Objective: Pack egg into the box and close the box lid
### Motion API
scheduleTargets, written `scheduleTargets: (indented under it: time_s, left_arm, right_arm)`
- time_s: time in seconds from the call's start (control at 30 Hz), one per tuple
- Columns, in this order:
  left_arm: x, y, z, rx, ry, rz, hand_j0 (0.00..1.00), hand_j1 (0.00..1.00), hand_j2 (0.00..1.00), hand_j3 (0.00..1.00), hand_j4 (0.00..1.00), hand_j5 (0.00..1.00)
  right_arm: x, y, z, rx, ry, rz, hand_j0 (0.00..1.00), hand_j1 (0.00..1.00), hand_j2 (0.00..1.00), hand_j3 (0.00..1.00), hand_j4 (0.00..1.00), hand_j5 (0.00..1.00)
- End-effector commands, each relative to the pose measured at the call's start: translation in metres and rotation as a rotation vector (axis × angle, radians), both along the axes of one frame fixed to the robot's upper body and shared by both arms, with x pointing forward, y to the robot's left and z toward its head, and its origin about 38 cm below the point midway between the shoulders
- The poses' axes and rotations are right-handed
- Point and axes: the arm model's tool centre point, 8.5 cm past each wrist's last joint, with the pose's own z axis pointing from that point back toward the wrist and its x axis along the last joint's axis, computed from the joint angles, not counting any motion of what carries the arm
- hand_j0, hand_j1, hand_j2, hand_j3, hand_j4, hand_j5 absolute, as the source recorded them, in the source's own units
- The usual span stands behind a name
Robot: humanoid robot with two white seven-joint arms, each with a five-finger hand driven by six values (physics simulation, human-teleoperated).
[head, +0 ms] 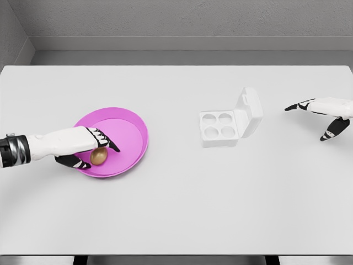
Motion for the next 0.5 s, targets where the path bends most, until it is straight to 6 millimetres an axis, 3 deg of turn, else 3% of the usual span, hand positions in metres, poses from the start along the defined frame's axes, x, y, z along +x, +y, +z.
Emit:
scheduleTargets:
  time_s: [0.0,0.47]
  left_arm:
    - [0.0002,-0.0002,0.0002,-0.007,0.003,0.003,0.82,0.82,0.82,0.82,0.82,0.82]
    - [0.0025,0.0021,-0.0039,-0.012,0.012,0.018,0.82,0.82,0.82,0.82,0.82,0.82]
  right_arm:
    - [0.0002,-0.0002,0.0006,0.005,-0.001,-0.003,1.00,1.00,1.00,1.00,1.00,1.00]
    - [-0.0001,-0.0013,0.0007,0.004,0.000,-0.006,1.00,1.00,1.00,1.00,1.00,1.00]
